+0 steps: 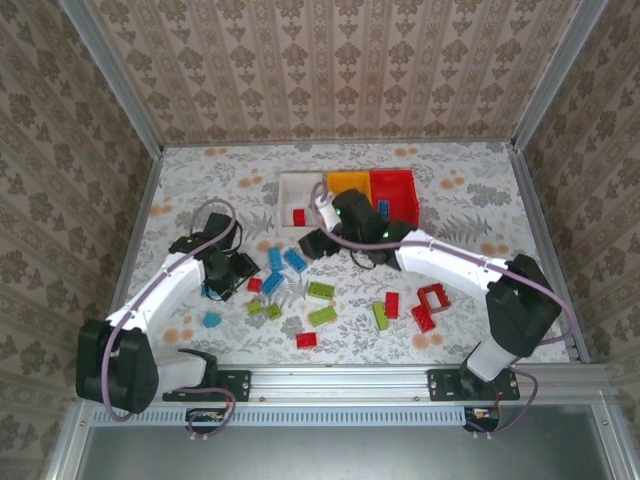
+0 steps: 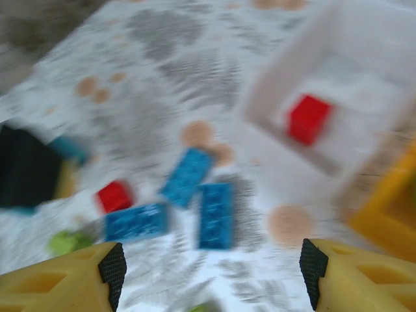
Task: Sort the legos into containers by color
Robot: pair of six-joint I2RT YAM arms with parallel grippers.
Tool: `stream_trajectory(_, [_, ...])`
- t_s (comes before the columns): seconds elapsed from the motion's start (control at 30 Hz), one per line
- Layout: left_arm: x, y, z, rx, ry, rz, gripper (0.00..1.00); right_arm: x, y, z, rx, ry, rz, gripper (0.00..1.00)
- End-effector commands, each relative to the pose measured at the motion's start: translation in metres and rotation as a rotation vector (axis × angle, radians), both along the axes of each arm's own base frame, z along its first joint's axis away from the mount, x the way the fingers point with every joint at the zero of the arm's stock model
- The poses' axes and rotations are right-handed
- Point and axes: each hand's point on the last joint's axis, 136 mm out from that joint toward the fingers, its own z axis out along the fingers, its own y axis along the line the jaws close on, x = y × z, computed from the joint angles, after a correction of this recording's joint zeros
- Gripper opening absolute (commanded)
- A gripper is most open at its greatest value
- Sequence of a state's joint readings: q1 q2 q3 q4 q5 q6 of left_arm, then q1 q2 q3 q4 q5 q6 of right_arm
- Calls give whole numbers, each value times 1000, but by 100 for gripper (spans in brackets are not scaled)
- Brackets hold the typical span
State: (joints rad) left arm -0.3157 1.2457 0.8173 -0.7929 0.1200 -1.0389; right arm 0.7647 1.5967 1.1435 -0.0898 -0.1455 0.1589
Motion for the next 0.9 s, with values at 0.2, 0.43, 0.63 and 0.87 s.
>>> stream_trajectory(0.2, [17, -11, -25, -121, 146, 335, 69, -74, 35, -9, 91, -91, 293, 82])
stream_trajectory(0.43, [27, -10, -40, -115, 161, 407, 68, -79, 33, -11, 87, -73, 282, 82])
stream_trajectory(0.63, [25, -12, -54, -112, 191, 411, 60, -81, 31, -12, 82, -63, 279, 82])
stream_trajectory(0.87, [27, -11, -53, -116, 144, 408, 35, -77, 28, -10, 87, -69, 241, 81])
